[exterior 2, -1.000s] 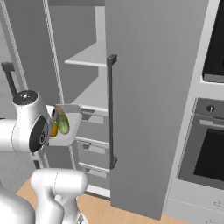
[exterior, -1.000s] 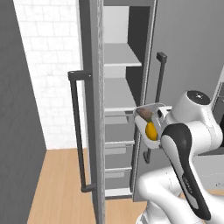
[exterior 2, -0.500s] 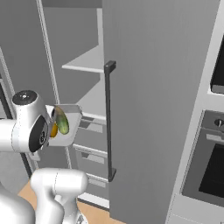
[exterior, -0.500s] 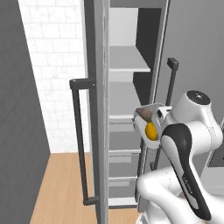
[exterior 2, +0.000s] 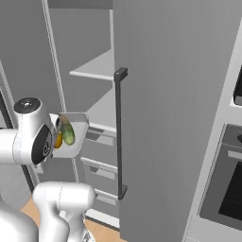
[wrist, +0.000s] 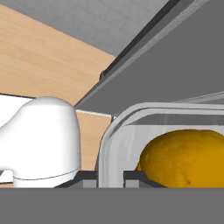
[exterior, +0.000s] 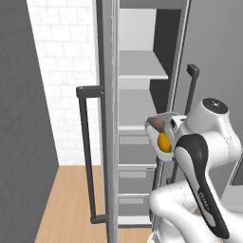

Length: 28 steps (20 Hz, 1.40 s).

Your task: Take the meat container that has the shrimp and place it on the second highest rack of the freezer. Then take the vegetable container that has the lemon and cucumber and place it on the highest rack of the freezer.

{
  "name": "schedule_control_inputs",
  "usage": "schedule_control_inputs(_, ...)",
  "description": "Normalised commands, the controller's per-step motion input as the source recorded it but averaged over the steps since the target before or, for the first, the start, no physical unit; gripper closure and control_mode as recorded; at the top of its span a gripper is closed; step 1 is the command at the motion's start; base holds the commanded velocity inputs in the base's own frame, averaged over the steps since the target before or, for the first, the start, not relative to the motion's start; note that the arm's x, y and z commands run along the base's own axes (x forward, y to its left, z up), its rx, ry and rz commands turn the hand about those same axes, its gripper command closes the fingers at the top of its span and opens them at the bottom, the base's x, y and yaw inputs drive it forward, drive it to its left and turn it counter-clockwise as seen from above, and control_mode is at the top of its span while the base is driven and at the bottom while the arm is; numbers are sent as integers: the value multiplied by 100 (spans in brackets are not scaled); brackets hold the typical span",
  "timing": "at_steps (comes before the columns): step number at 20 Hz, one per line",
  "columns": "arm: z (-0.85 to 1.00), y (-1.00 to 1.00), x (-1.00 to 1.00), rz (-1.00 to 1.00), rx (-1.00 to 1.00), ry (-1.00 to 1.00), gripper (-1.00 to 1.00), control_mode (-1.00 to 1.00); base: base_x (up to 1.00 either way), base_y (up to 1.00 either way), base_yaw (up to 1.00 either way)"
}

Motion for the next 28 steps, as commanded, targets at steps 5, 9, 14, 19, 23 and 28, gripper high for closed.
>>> schedule_control_inputs(5, 9, 0, 14, 7, 0, -19, 100, -100, 0, 0, 0)
schedule_control_inputs(9, 63, 0, 16, 3, 0, -9, 100, -100, 0, 0, 0)
schedule_control_inputs(14, 78, 0, 34, 0, 0, 0, 100, -100, 0, 0, 0)
schedule_control_inputs(19, 59, 0, 64, 0, 0, 3, 100, -100, 0, 0, 0)
schedule_control_inputs(23, 10, 0, 70, 0, 0, 0, 100, -100, 0, 0, 0)
schedule_control_inputs(28, 0, 0, 84, 0, 0, -3, 100, -100, 0, 0, 0)
